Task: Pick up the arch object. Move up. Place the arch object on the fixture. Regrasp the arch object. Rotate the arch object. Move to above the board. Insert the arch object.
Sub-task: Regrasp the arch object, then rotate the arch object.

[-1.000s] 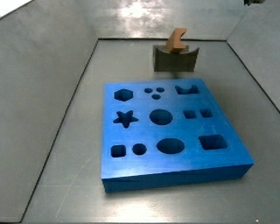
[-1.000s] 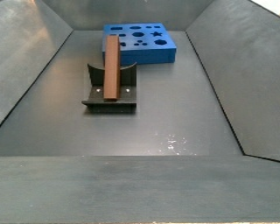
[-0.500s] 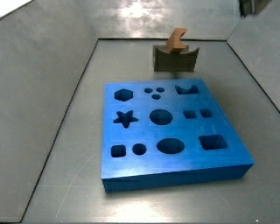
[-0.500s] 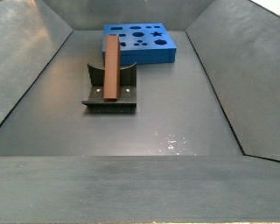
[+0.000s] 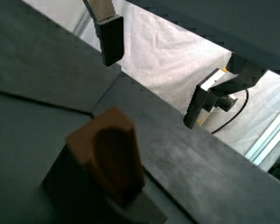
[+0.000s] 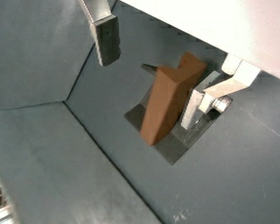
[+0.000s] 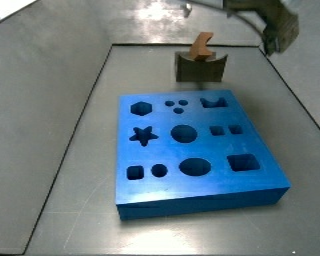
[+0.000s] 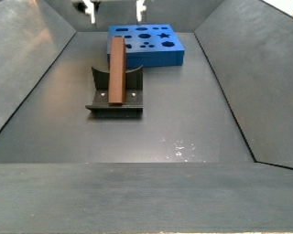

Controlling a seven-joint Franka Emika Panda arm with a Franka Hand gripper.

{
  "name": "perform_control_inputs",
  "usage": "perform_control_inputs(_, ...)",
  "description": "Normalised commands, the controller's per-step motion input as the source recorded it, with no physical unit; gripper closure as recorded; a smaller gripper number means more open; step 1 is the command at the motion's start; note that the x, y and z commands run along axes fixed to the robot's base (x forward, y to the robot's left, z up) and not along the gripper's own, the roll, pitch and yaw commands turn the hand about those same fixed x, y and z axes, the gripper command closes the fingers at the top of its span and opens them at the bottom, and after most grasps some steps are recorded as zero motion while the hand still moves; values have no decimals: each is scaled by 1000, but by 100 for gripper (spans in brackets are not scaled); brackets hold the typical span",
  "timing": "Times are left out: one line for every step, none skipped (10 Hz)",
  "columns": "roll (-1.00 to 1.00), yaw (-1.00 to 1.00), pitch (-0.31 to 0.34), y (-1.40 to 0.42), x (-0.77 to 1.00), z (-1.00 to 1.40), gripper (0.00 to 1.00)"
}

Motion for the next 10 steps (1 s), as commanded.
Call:
perform_control_inputs(59, 23, -14, 6, 168, -1000, 0)
perform_control_inputs(59, 22, -3, 0, 174, -1000, 0)
perform_control_inputs(60, 28, 7, -5, 175, -987, 0)
perform_control_inputs(65, 32, 17, -11, 140, -788, 0)
perform_control_inputs(67, 40, 24, -15, 118, -641, 0)
perform_control_inputs(68, 47, 25, -19, 101, -498, 0)
perform_control_inputs(69, 58, 20, -22, 94, -356, 0)
perform_control_inputs(69, 71, 16, -23, 91, -173, 0)
perform_control_inputs(0, 0, 0, 0, 0, 0, 100)
perform_control_inputs(0, 0, 0, 389, -1000, 963, 100)
